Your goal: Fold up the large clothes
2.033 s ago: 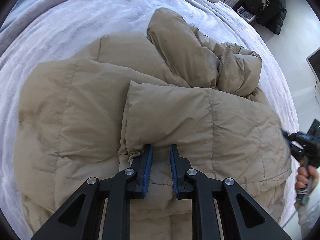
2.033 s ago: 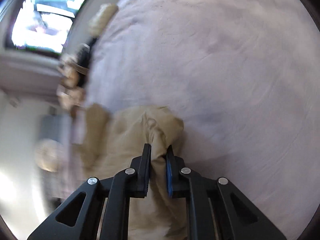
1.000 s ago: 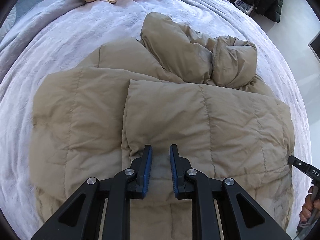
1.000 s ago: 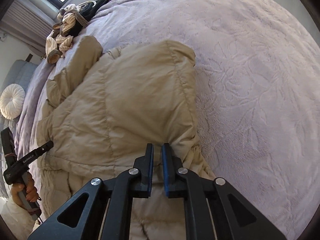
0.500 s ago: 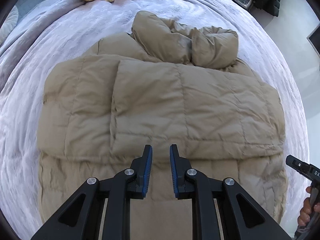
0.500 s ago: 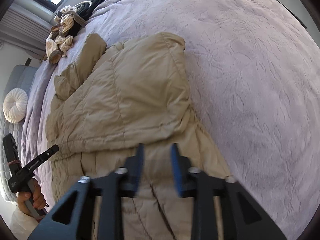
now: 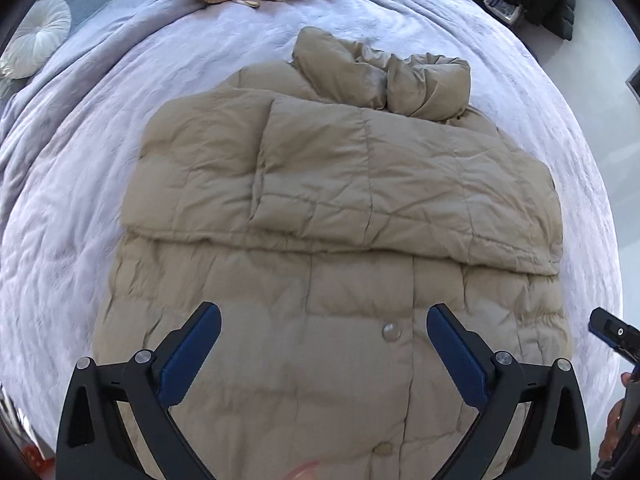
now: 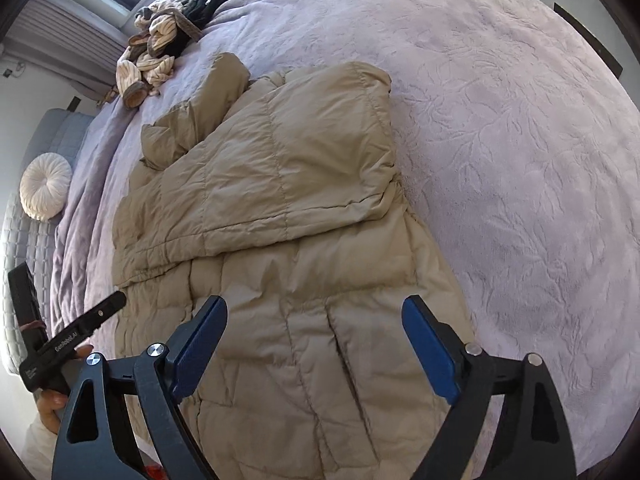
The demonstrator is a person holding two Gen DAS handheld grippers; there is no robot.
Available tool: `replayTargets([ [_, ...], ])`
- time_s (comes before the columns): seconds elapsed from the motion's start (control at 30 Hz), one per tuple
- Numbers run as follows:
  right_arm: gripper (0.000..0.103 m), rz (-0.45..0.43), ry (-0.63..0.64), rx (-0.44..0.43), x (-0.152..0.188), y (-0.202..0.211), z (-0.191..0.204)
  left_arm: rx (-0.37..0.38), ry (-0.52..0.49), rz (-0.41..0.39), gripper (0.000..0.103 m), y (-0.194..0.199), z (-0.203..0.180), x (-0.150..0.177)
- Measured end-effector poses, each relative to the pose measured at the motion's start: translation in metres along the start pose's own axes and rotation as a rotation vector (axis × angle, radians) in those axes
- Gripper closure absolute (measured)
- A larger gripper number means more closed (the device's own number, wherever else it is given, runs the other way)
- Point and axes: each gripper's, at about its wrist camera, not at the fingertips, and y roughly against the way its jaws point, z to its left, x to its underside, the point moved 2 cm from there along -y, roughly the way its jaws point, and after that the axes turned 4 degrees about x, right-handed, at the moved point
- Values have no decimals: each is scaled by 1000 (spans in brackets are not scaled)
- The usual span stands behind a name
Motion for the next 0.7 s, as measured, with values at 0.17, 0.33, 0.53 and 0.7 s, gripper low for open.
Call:
replayTargets([
  [0.17,0,-71,16,33,7,15,2,-32,16,-12,0,13,1,14],
  [0.33,0,-53,18,29,14,20,3,-40,20,3,0,24,6,28],
  [0.53,0,-33,9,13,29,31,10,-47,26,16,0,40,18,48],
  [0.7,0,-7,-10,1,49,35,16,-38,32,23,0,50,38,70],
])
